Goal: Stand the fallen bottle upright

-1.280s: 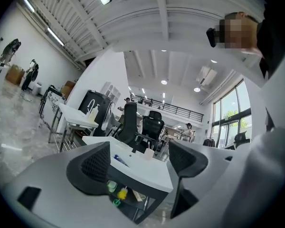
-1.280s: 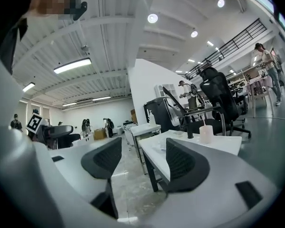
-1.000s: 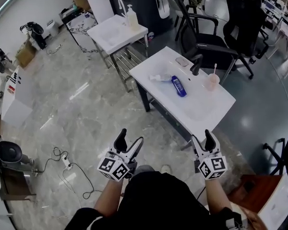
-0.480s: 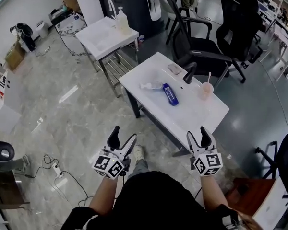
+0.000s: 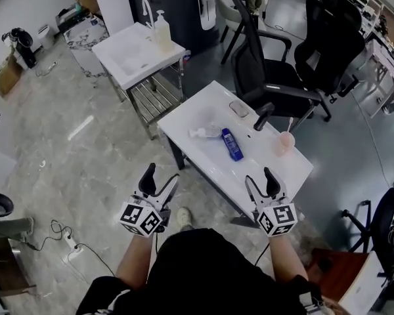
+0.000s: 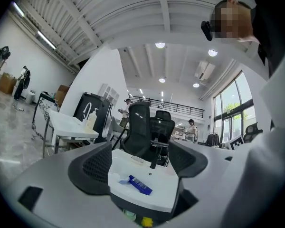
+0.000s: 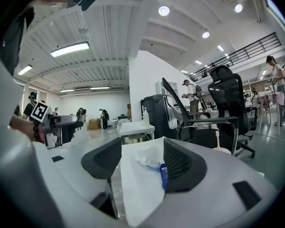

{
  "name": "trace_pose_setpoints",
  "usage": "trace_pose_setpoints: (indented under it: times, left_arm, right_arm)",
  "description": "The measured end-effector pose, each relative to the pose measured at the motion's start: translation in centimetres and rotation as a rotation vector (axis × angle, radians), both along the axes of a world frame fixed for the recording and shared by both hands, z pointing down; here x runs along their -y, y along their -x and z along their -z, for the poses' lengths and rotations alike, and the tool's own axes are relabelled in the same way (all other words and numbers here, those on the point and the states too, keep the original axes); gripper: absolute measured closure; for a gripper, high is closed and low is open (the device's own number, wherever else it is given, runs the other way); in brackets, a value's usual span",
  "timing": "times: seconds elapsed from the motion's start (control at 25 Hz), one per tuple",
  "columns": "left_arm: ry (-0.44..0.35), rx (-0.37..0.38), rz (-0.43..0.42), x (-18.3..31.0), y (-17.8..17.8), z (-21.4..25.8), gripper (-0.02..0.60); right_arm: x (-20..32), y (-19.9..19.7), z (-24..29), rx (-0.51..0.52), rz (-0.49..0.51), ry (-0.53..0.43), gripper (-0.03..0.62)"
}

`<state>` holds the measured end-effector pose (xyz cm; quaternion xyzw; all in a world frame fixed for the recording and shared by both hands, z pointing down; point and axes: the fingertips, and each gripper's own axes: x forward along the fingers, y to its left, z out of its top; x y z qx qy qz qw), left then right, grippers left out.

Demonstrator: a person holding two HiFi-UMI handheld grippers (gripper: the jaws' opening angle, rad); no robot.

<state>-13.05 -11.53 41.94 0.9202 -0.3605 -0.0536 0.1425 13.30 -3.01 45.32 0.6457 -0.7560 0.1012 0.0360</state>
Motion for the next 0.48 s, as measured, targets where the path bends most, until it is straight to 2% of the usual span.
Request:
trace_pose_setpoints:
  times: [0.08,0.16,0.36,0.48]
  left_arm:
    - [0.016,-0.025,-0.024,1.3,-0.1,-0.2,0.196]
    - [0.024,-0.037,-0.059,2.3,-0.2,-0.3,0.226]
    - [0.013,-0.009,-0.089,5.3,0.7,-0.5,0.233]
    - [0.017,-0.013,-0.107,7.0,1.3,-0.7,0.233]
  right_arm:
    - [1.5,0.7,-0.1,-0.007,0.023,0.006,0.308]
    - [2.9,1.4,-0.4,-0.032,0.038,0.019,0.309]
    - [7.2,3.4,-1.1,-0.045,0.077,0.043,0.307]
    - [9.5,4.5,-2.1,-0.09,0.1,0.06,0.308]
